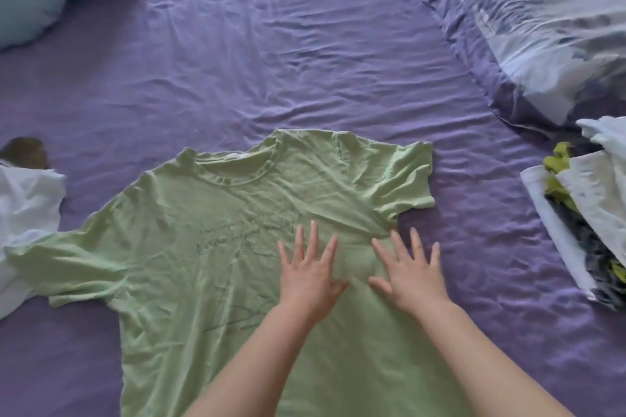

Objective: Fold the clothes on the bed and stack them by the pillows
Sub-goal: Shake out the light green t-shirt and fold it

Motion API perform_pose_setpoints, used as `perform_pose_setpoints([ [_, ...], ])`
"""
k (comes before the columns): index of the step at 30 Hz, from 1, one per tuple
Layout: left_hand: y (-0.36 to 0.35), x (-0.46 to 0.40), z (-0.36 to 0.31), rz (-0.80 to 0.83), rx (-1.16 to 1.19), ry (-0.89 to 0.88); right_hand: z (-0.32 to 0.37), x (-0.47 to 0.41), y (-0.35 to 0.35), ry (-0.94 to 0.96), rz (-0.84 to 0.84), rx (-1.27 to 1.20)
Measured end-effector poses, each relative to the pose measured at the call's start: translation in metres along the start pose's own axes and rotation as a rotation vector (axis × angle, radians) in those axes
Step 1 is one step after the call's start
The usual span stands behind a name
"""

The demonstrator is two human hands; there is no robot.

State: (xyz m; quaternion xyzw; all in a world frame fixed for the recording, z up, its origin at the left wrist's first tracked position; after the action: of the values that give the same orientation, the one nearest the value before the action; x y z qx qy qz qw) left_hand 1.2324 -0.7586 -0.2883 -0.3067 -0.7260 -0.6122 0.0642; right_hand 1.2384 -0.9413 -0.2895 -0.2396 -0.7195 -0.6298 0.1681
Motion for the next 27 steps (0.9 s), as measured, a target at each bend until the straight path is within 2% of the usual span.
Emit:
perform_pose_setpoints([
  [3,-0.007,-0.019,0.027,0.019,-0.061,0.011,-0.024,-0.015,-0.01,-0.124,0.045,-0.007],
  [7,-0.019,-0.021,0.036,0.044,-0.061,0.004,-0.02,-0.015,-0.01,-0.132,0.065,-0.052],
  [9,-0.017,-0.022,0.035,0.039,-0.056,0.013,-0.018,-0.015,-0.002,-0.118,0.02,-0.136],
  [13,0.006,-0.043,0.022,0.006,-0.005,-0.024,-0.029,-0.037,0.032,-0.184,-0.201,-0.567],
  [16,0.028,-0.075,0.013,-0.021,0.015,-0.081,-0.037,-0.08,0.057,-0.331,-0.221,-0.793],
  [18,0.042,-0.102,0.014,-0.054,0.014,-0.077,-0.037,-0.11,0.071,-0.408,-0.229,-0.8],
  [22,0.077,-0.162,0.021,-0.124,0.024,-0.067,-0.034,-0.136,0.08,-0.555,-0.23,-0.655],
  [25,0.107,-0.202,0.027,-0.249,0.12,0.05,-0.034,-0.143,0.075,-0.533,-0.206,-0.731],
  [27,0.119,-0.217,0.033,-0.34,0.232,0.151,-0.037,-0.146,0.073,-0.442,-0.271,-0.836],
])
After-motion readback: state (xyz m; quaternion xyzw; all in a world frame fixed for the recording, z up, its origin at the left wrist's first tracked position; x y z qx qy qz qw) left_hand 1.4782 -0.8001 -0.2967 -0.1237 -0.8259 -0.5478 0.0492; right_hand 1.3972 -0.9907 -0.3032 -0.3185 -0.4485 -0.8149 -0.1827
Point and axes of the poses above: each hand's wrist, its own x-axis away from the middle knuckle, its own y-axis out of the back of the hand, z = x × y, the point moved 2 cm from there along -x, towards the middle knuckle, and after that the axes turned 14 degrees about -y, right-handed, at the moved point
